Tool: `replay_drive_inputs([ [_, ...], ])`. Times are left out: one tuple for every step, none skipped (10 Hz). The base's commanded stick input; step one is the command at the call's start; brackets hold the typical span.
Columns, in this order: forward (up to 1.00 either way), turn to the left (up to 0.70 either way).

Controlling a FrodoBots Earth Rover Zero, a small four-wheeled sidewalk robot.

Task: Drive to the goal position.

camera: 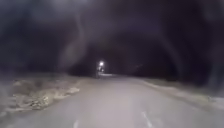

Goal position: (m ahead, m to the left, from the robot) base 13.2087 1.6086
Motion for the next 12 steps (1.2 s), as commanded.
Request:
replay_drive_inputs([
  [0.70, 0.00],
  [0.70, 0.00],
  [0.70, 0.00],
  [0.70, 0.00],
  [0.70, 0.00],
  [0.70, 0.00],
  [0.70, 0.00],
  [0.70, 0.00],
  [0.70, 0.00],
  [0.70, 0.00],
  [0.70, 0.00],
  [0.70, 0.00],
])
